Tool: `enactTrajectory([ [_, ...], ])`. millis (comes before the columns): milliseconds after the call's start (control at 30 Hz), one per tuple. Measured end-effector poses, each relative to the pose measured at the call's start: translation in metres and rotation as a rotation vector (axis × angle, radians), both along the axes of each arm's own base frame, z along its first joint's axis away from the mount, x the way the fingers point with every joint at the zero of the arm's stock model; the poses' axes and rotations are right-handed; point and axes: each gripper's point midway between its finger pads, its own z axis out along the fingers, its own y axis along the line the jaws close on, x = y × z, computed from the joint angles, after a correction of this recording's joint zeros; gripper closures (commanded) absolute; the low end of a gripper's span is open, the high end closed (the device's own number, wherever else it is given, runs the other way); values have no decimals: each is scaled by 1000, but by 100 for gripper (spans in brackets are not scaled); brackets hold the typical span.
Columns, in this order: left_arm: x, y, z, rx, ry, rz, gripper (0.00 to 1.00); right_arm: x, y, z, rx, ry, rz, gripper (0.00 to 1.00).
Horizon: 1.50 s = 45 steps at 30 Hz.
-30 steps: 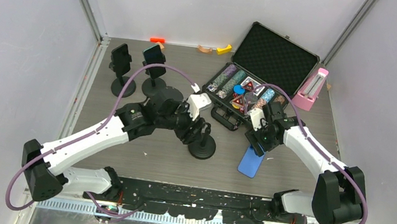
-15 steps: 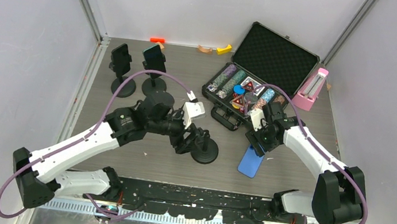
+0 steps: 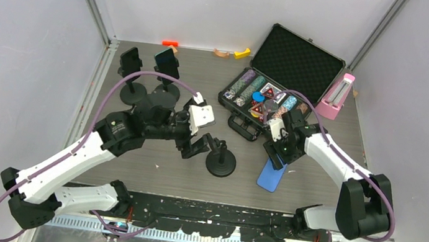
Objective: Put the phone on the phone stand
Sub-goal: Adjust the phone at the center of the board.
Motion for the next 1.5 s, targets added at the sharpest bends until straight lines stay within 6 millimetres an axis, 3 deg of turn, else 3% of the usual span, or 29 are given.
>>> enactTrajectory([
  [200, 7, 2, -2, 24, -32, 14, 21, -2, -5, -12, -39, 45, 37, 47],
  [833, 16, 5, -5, 52, -56, 48, 20, -1, -47, -39, -196, 56, 119, 50],
  [1300, 28, 21, 5, 40, -97, 108, 20, 1, -38, -40, -167, 60, 172, 51],
  [1500, 33, 34, 16, 11, -122, 151, 20, 21, -9, -37, -144, -41, 276, 50],
])
